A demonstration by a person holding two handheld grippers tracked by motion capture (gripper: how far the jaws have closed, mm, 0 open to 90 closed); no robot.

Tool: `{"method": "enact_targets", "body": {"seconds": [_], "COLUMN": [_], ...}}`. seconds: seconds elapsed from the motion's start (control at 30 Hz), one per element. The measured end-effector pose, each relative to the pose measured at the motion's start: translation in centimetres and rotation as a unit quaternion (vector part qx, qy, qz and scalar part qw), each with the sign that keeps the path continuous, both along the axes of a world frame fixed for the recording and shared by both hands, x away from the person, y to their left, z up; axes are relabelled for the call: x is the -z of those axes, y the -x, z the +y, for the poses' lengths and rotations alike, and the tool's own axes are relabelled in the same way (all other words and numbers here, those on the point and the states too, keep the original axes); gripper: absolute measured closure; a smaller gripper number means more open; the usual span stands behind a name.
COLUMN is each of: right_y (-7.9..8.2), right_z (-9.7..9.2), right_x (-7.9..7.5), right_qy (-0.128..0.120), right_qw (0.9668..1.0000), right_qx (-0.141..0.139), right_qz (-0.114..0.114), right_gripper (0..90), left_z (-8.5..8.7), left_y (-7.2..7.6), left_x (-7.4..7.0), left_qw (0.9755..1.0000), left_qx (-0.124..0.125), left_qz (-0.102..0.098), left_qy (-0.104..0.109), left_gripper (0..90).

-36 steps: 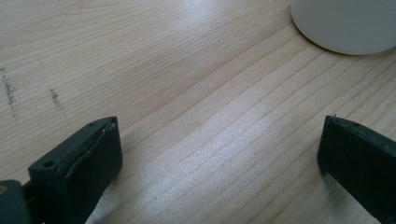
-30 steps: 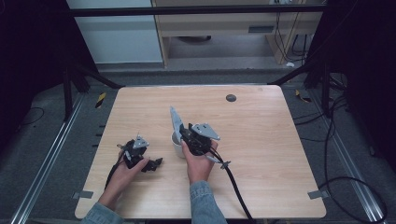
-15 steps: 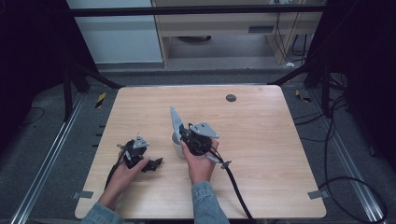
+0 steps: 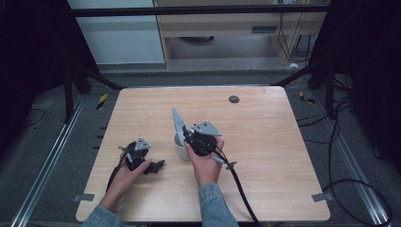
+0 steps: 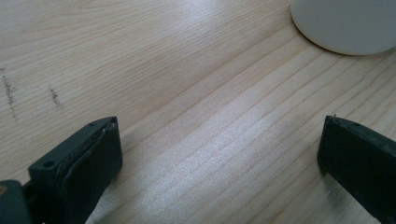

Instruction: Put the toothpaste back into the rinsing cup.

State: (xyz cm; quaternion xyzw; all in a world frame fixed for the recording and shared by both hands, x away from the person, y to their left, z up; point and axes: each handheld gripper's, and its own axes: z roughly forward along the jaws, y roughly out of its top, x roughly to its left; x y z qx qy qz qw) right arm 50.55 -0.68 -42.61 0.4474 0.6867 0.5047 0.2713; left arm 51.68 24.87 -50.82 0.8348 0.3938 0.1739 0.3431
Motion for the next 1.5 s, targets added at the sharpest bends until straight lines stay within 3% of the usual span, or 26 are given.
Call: {"method": "enact_targets", "body": {"seconds": [0.4,1.0,1.23,1.33,1.5], "right_y": [-0.2,-0.5,-0.4,-0.4,-0.3], "right_z": [-0.9,-3.0,-4.6,-5.4,-6.7], "right_x": [-1.3,-2.0,-2.3,-2.5,-2.8], "right_qy": [0.034,0.095,0.100,0.091,0.101], "right_qw": [0.9989,0.9937,0.9930,0.9940,0.9936], "right_qx": [-0.026,-0.049,-0.055,-0.054,-0.043], "right_qz": [0.020,0.035,0.030,0.027,0.029], "right_gripper": [41.7,11.2,7.5,6.8,6.8], "left_z": [0.0,0.0,0.0,0.0,0.0], "left_y": [0.0,0.0,0.0,0.0,0.0], "left_x": [0.0,0.0,0.0,0.0,0.0], "left_qw": [1.0000,1.0000,1.0000,1.0000,1.0000], "left_qx": [0.000,0.000,0.000,-0.001,0.000], "left_qz": [0.000,0.000,0.000,0.000,0.000], "left_qy": [0.000,0.000,0.000,0.001,0.000], "left_gripper": [0.0,0.0,0.0,0.0,0.0]}}
